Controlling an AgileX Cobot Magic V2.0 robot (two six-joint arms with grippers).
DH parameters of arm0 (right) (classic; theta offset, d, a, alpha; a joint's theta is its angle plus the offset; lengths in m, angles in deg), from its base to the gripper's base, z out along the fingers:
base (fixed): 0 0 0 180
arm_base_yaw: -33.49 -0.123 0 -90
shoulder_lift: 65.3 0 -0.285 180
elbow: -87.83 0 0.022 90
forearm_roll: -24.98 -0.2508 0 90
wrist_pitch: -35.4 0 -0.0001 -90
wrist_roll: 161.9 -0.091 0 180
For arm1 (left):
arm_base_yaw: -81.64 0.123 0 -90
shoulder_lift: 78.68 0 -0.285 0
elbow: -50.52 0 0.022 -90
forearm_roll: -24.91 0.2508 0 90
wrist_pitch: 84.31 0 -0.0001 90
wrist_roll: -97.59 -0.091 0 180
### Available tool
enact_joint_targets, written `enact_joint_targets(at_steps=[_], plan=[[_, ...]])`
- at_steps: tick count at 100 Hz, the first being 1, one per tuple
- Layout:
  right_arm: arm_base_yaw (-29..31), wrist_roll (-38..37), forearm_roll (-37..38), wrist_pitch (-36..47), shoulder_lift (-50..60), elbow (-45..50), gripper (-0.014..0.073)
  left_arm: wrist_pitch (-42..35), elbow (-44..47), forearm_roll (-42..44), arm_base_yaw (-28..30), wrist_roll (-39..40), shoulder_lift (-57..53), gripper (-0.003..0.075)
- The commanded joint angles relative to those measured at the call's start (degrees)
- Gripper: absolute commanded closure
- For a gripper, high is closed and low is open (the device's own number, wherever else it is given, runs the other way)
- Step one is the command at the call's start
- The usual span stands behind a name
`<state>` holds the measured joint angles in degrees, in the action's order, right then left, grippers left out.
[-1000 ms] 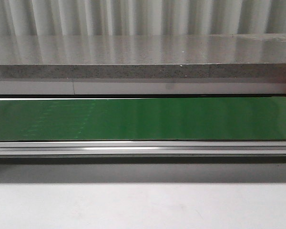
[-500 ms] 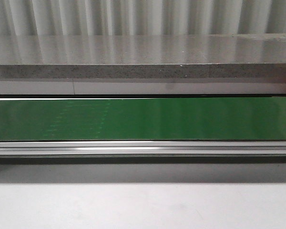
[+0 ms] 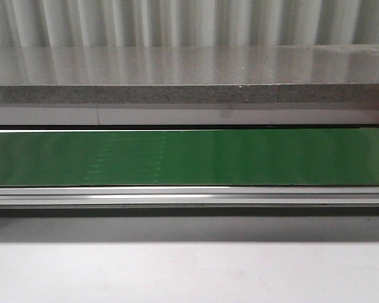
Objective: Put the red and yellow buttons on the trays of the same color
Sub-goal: 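Lower the left gripper onto another red button and close on it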
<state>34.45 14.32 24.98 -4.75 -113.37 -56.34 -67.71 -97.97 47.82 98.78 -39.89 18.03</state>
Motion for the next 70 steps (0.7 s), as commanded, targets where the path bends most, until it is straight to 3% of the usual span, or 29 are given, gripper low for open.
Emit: enact_joint_targets(at_steps=[1, 36, 48, 70], plan=[[-0.14, 0.55, 0.36, 3.36, 0.22, -1.38, 0.0660, -3.68, -1.67, 0.22, 0.11, 0.16, -0.36, 0.0153], [-0.14, 0.55, 0.36, 3.36, 0.22, -1.38, 0.0660, -5.06, -1.67, 1.32, 0.11, 0.16, 1.96, 0.0171], [-0.14, 0.55, 0.36, 3.36, 0.22, -1.38, 0.0660, -5.06, -1.67, 1.32, 0.11, 0.16, 1.96, 0.0286], [-0.14, 0.55, 0.36, 3.36, 0.22, -1.38, 0.0660, -3.65, -1.67, 1.45, 0.00, -0.49, 1.70, 0.0581]])
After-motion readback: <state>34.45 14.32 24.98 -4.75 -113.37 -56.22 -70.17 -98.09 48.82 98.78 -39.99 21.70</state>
